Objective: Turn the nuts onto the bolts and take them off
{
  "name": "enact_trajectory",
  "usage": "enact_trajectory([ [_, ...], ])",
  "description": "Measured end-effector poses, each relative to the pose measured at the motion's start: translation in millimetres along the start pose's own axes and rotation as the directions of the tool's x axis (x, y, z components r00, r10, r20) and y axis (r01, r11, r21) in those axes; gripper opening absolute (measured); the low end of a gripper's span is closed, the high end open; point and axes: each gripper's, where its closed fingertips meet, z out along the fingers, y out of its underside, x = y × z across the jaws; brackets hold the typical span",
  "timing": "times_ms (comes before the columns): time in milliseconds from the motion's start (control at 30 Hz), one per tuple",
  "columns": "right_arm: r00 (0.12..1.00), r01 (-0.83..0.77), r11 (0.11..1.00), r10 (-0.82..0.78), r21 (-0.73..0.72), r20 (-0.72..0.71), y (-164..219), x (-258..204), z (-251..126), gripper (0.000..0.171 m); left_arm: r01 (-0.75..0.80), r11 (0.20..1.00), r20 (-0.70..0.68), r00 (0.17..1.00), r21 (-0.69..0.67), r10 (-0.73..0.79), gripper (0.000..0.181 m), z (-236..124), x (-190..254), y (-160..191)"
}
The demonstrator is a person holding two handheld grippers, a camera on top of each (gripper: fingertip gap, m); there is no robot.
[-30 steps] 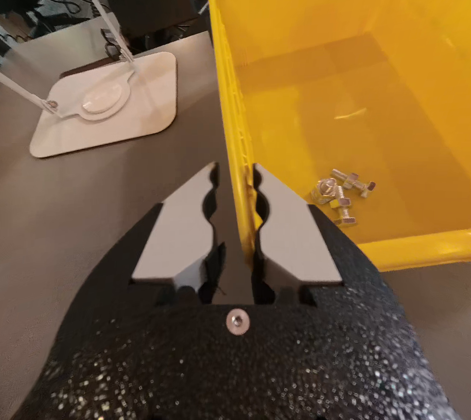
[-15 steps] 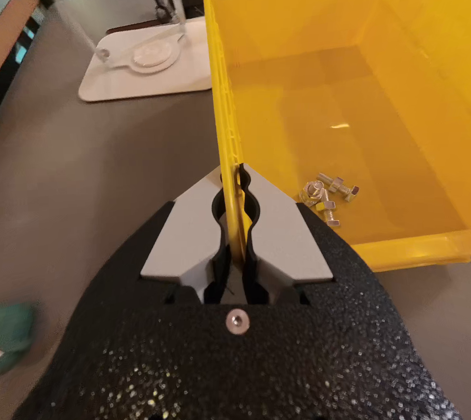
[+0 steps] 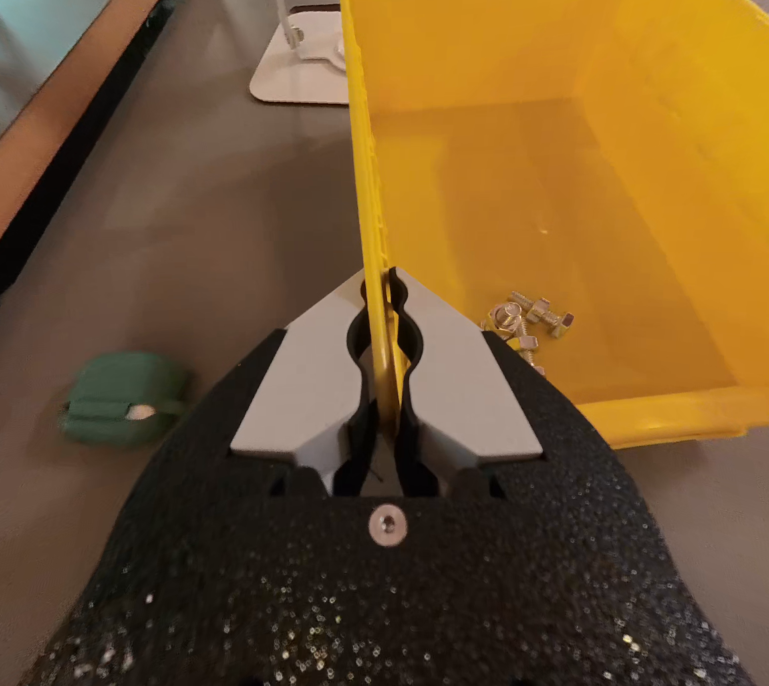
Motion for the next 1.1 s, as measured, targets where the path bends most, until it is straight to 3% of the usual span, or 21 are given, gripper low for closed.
enact_trajectory([
  [67,1.000,0.004,1.000,-0.004,0.017,-0.018,-4.1,3.9,-2.6,0.022,-0.004,1.000,-0.007,1.000,-0.007,0.004,0.002,-0.2,-6.6,0.9],
  [200,0.992,-0.055,0.952,0.085,0.302,-0.089,-59.9,14.8,-43.3,0.040,-0.007,1.000,-0.023,1.000,-0.007,0.007,0.002,4.8,-14.3,-1.4],
  [300,0.983,-0.037,0.837,0.129,0.546,-0.130,-121.9,0.5,-79.6,0.055,-0.003,1.000,-0.035,0.999,-0.001,0.002,0.002,6.4,-16.7,-2.4],
  [433,0.994,-0.028,0.635,0.102,0.772,-0.048,-197.0,-61.3,-101.0,0.056,-0.017,1.000,-0.030,0.999,-0.001,0.017,0.004,7.2,-27.0,-3.3],
  [500,0.998,-0.055,0.536,0.062,0.843,0.025,-228.5,-101.7,-100.2,0.056,0.028,0.999,-0.003,1.000,0.023,-0.028,0.015,2.2,-35.0,-6.6],
  [533,0.999,-0.054,0.496,0.031,0.867,0.044,-242.3,-121.1,-97.7,0.056,0.076,0.996,-0.028,0.997,0.039,-0.075,0.032,-4.3,-33.5,-10.6],
  [600,0.999,-0.017,0.424,-0.027,0.905,0.031,-266.6,-153.2,-88.4,0.049,0.151,0.982,-0.052,0.988,0.114,-0.146,0.053,-23.4,-32.2,-27.0],
  [667,0.998,0.012,0.337,-0.063,0.941,0.010,-286.4,-180.0,-70.8,0.040,0.135,0.968,-0.019,0.991,0.211,-0.134,0.048,-43.5,-31.6,-45.6],
  [733,0.995,0.082,0.311,-0.084,0.947,-0.058,-297.2,-198.5,-35.8,0.036,0.077,0.978,-0.069,0.996,0.195,-0.065,0.040,-49.7,-11.6,-52.4],
  [833,0.979,0.199,0.311,-0.103,0.929,-0.175,-300.4,-216.1,25.6,0.034,-0.042,0.999,-0.195,0.980,-0.008,0.040,0.030,-37.6,26.2,-34.2],
  [933,0.970,0.240,0.329,-0.116,0.913,-0.213,-292.2,-231.3,70.2,0.031,-0.132,0.968,-0.189,0.978,-0.211,0.092,0.015,-21.9,36.2,-9.2],
  [1100,0.913,0.384,0.355,-0.282,0.853,-0.294,-278.4,-261.6,99.3,0.028,-0.122,0.922,-0.139,0.987,-0.367,0.076,0.012,-4.7,36.4,12.7],
])
